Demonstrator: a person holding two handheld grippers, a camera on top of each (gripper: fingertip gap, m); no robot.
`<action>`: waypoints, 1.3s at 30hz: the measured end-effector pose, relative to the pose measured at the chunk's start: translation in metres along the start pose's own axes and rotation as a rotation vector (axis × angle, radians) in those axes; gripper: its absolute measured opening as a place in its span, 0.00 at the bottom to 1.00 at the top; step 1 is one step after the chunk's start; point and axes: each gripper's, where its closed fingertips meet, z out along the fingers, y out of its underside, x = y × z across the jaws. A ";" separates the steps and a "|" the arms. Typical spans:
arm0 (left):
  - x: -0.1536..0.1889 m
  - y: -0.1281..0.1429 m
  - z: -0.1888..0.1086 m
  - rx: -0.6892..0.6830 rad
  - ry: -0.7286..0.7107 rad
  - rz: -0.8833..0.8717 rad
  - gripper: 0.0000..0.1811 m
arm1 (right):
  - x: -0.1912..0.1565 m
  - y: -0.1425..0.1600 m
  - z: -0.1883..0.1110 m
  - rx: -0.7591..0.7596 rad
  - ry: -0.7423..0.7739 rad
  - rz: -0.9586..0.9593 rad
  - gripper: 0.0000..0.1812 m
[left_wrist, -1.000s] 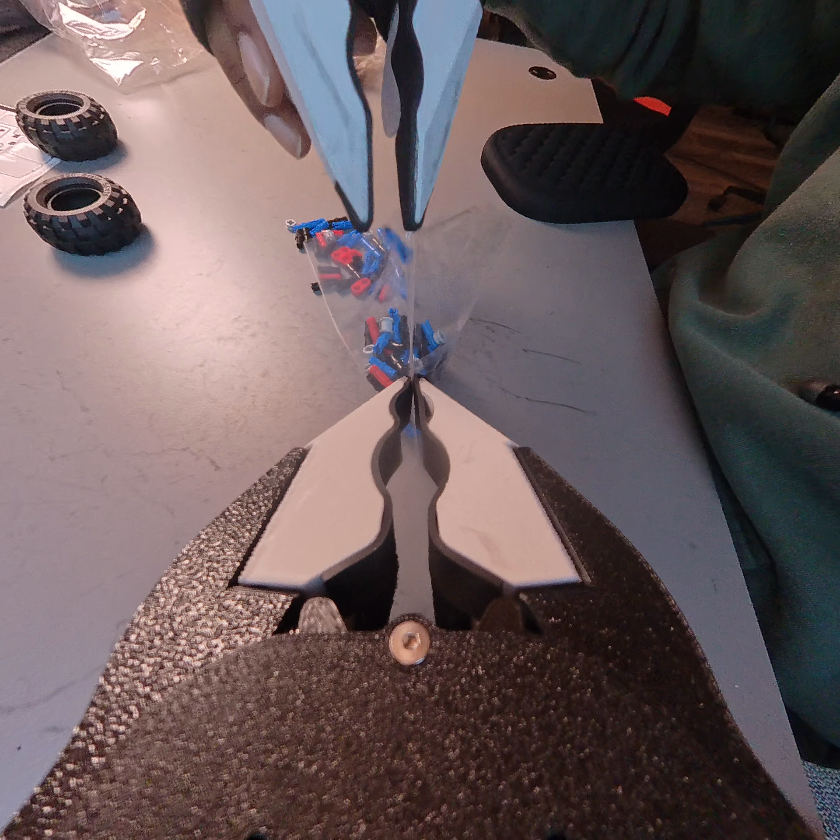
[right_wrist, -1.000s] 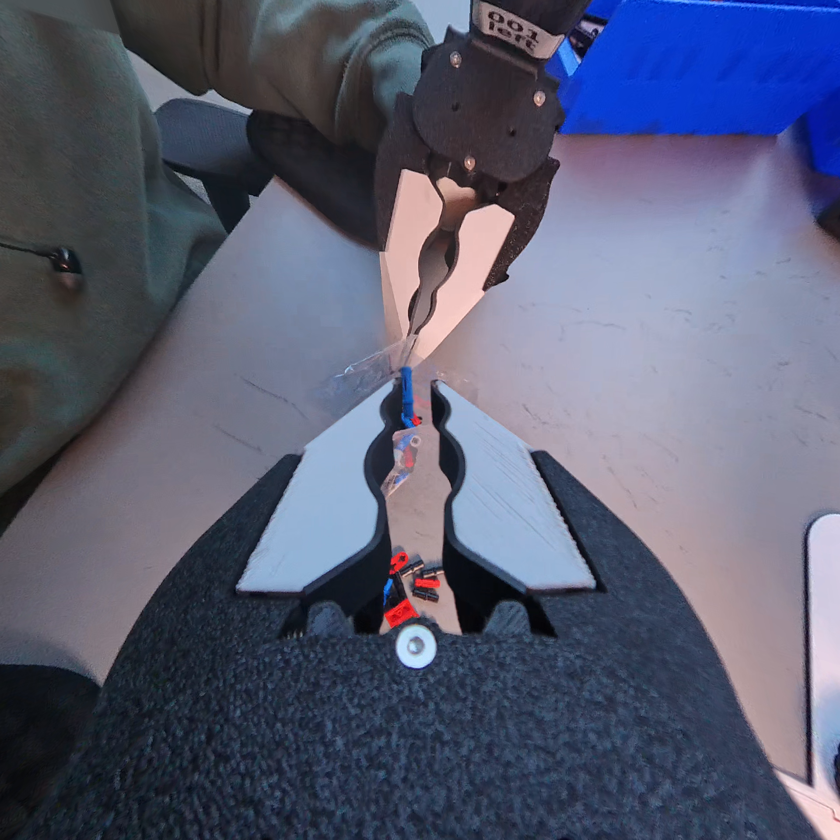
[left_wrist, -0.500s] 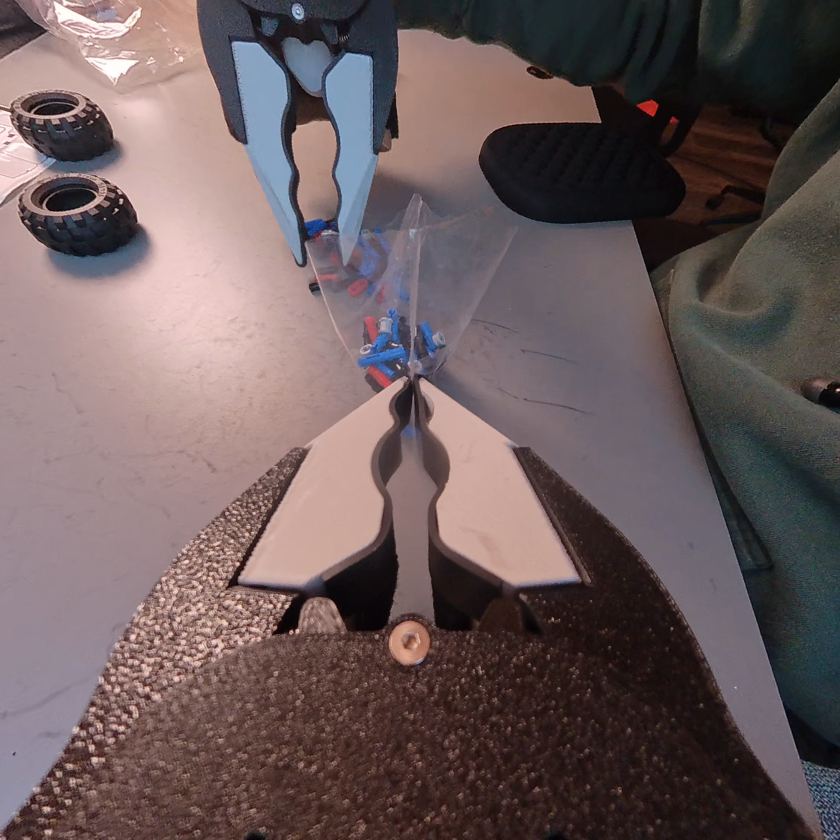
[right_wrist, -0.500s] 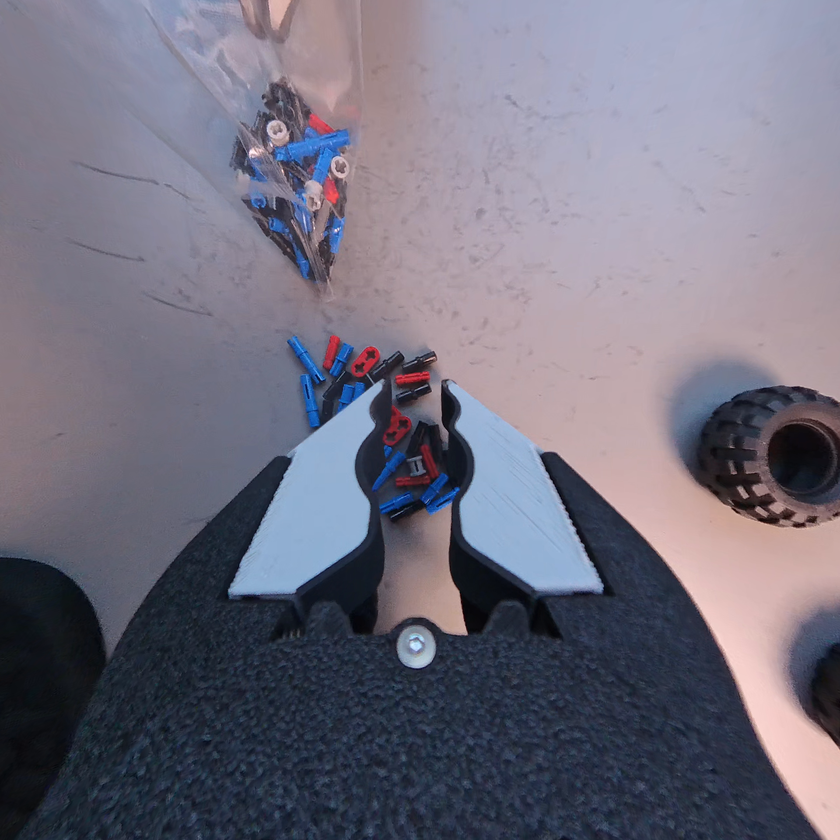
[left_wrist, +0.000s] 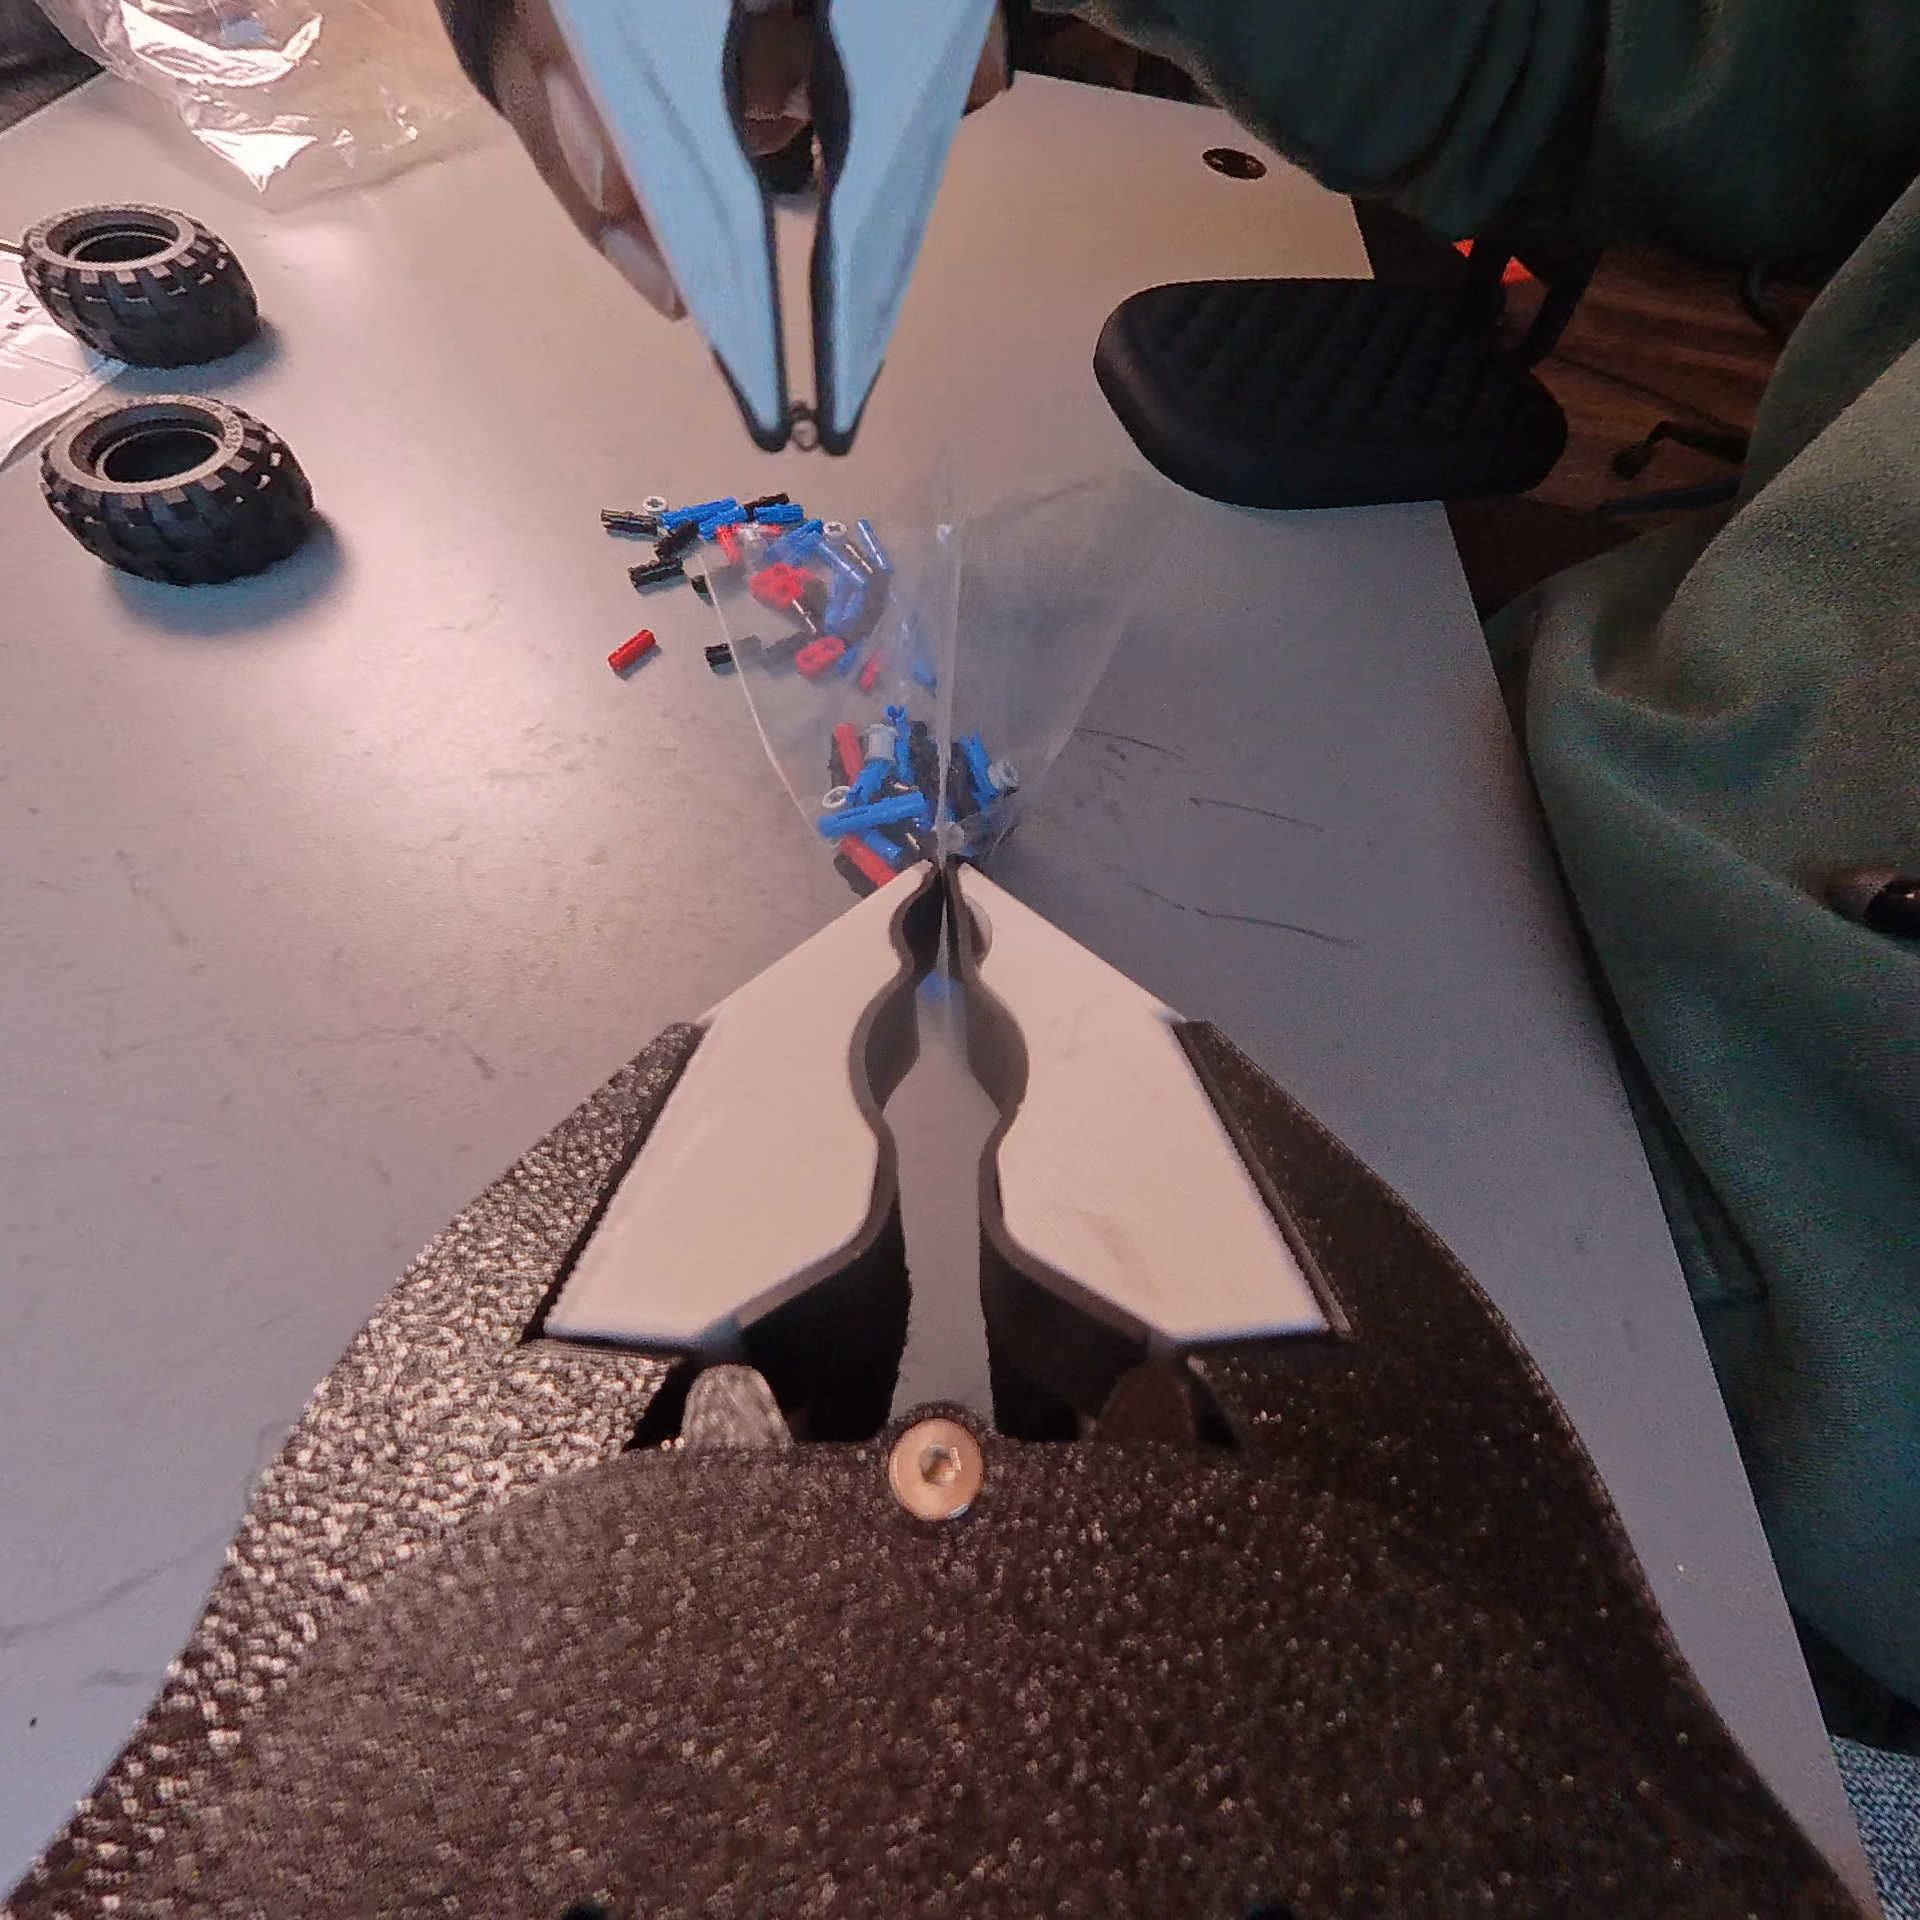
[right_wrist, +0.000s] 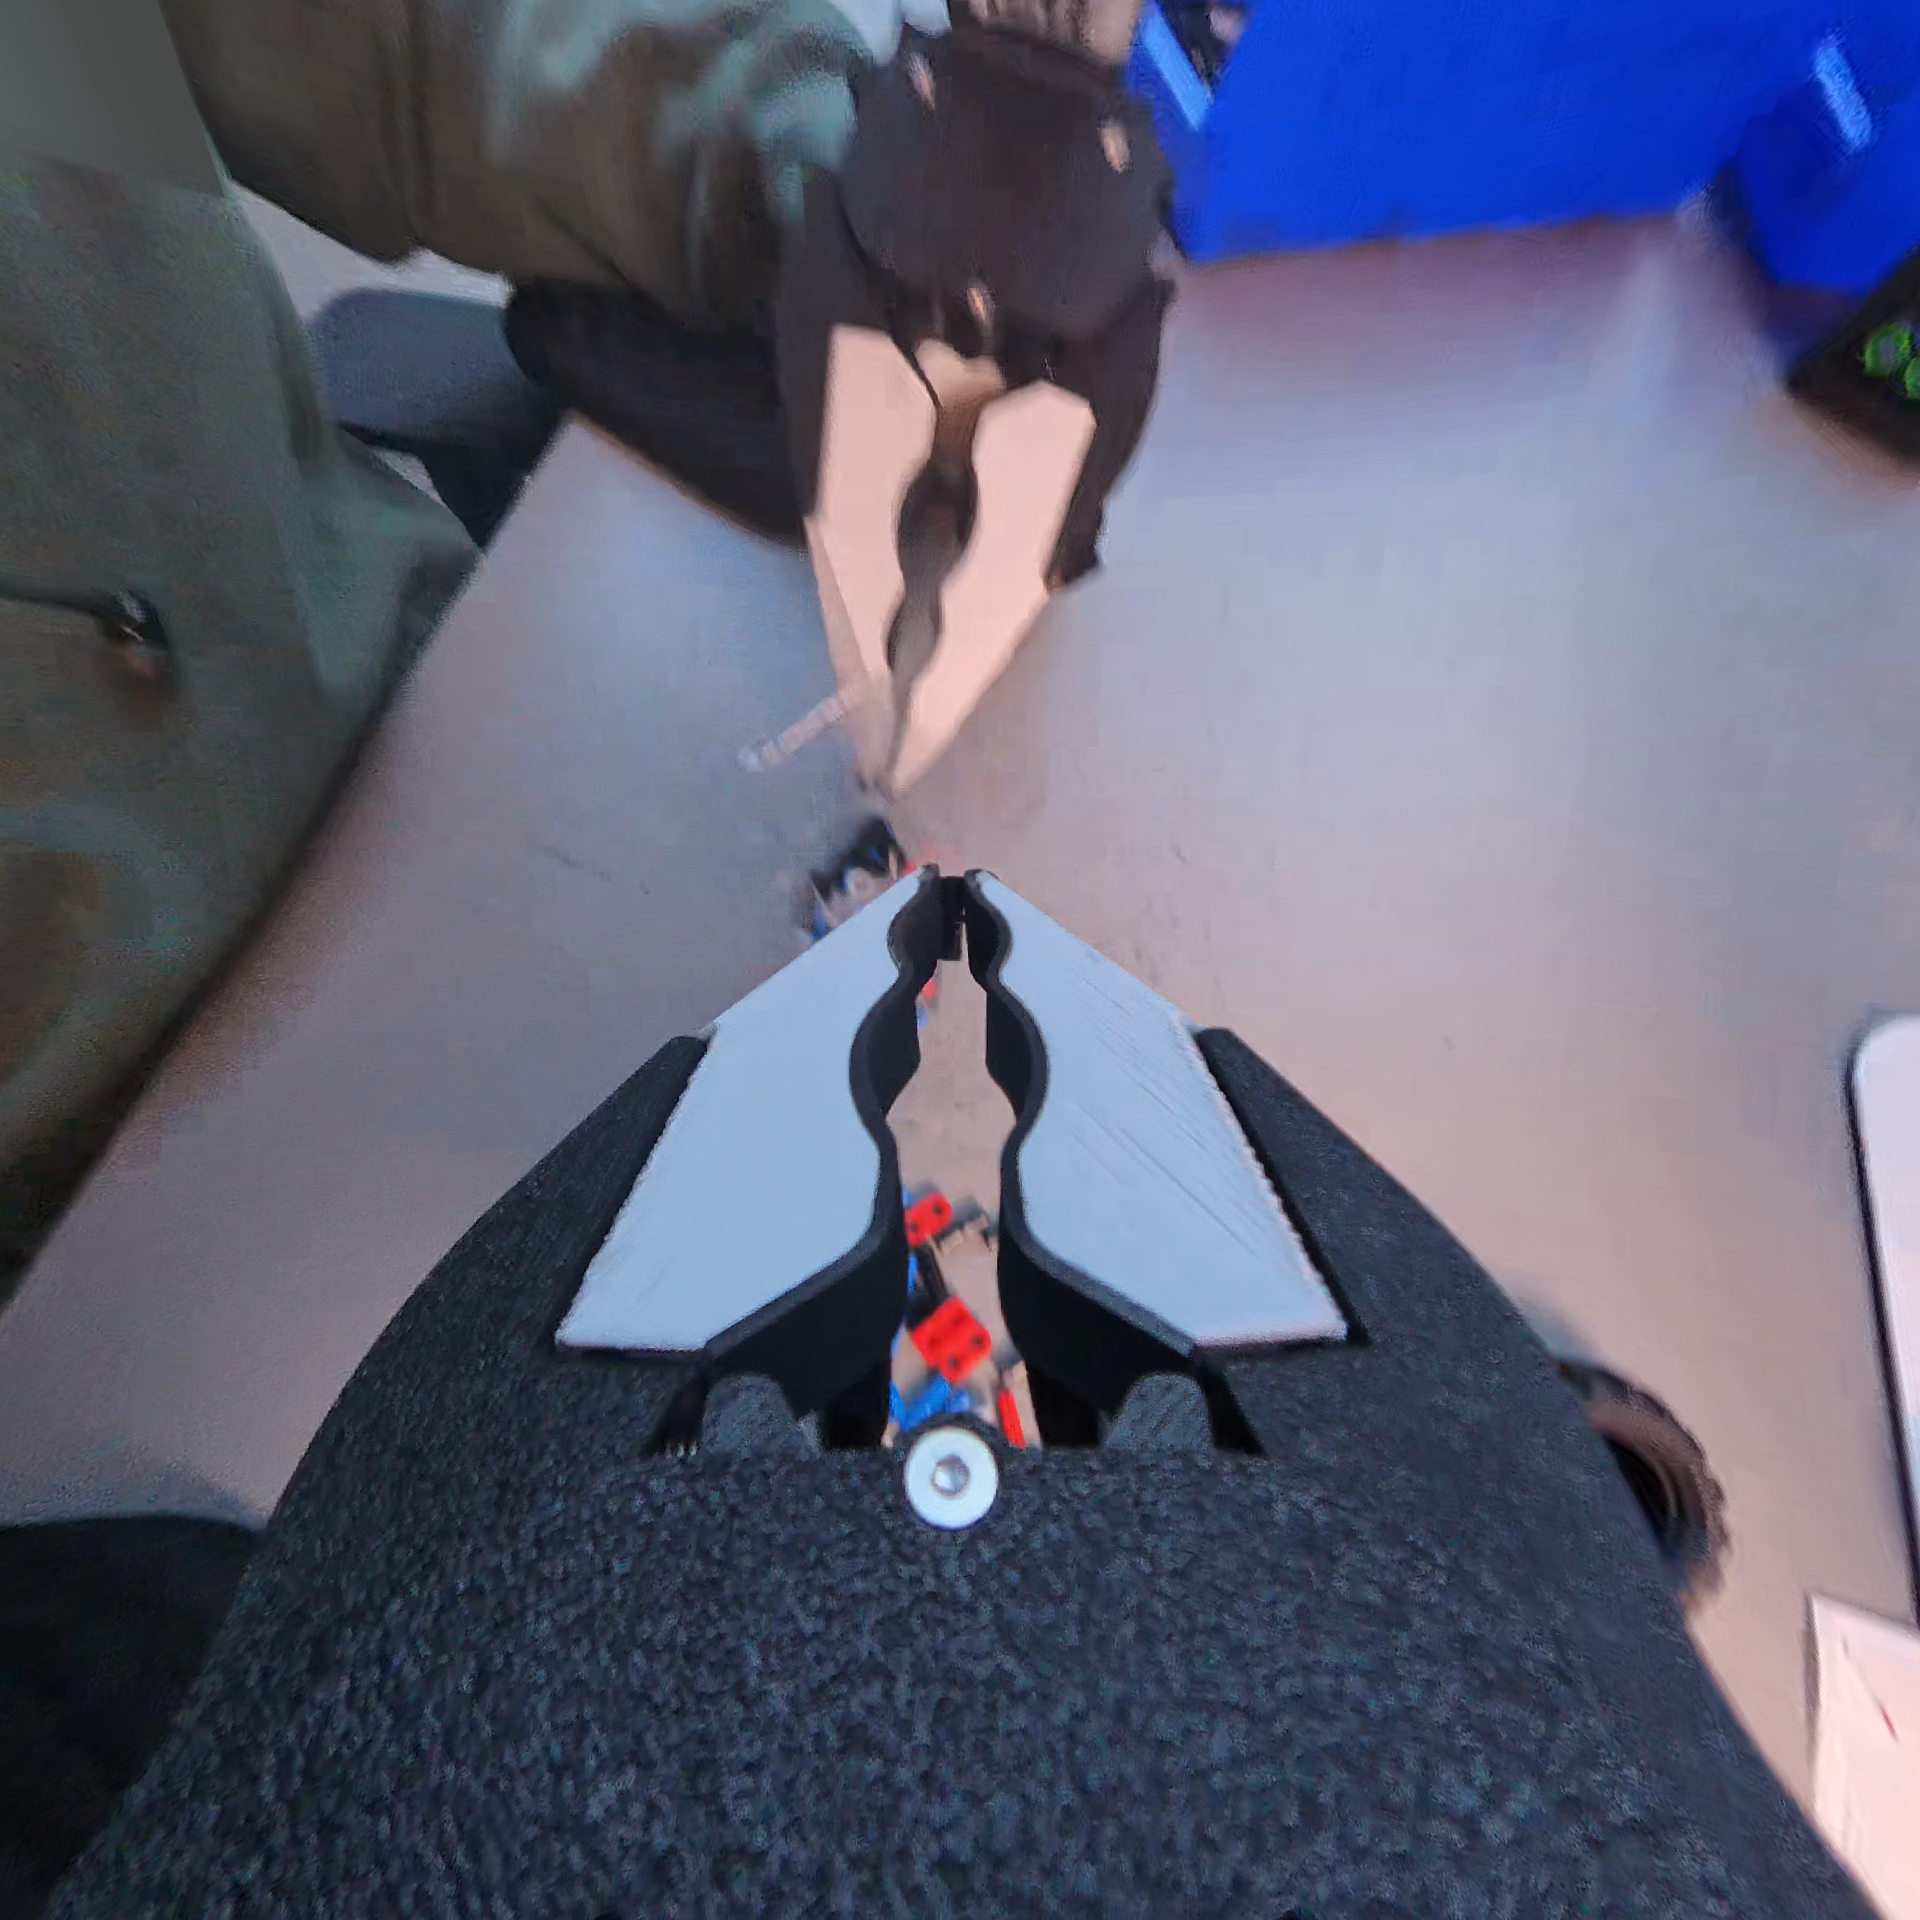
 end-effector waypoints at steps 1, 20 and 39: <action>0.000 0.000 0.000 0.000 0.000 0.001 0.00 | -0.007 -0.012 0.004 0.022 -0.027 -0.018 0.02; 0.000 0.000 0.001 0.001 0.004 -0.004 0.00 | 0.017 0.108 0.007 -0.290 0.132 0.294 0.08; 0.001 0.000 0.001 -0.007 0.001 0.010 0.00 | 0.026 0.116 0.009 -0.400 0.240 0.311 0.01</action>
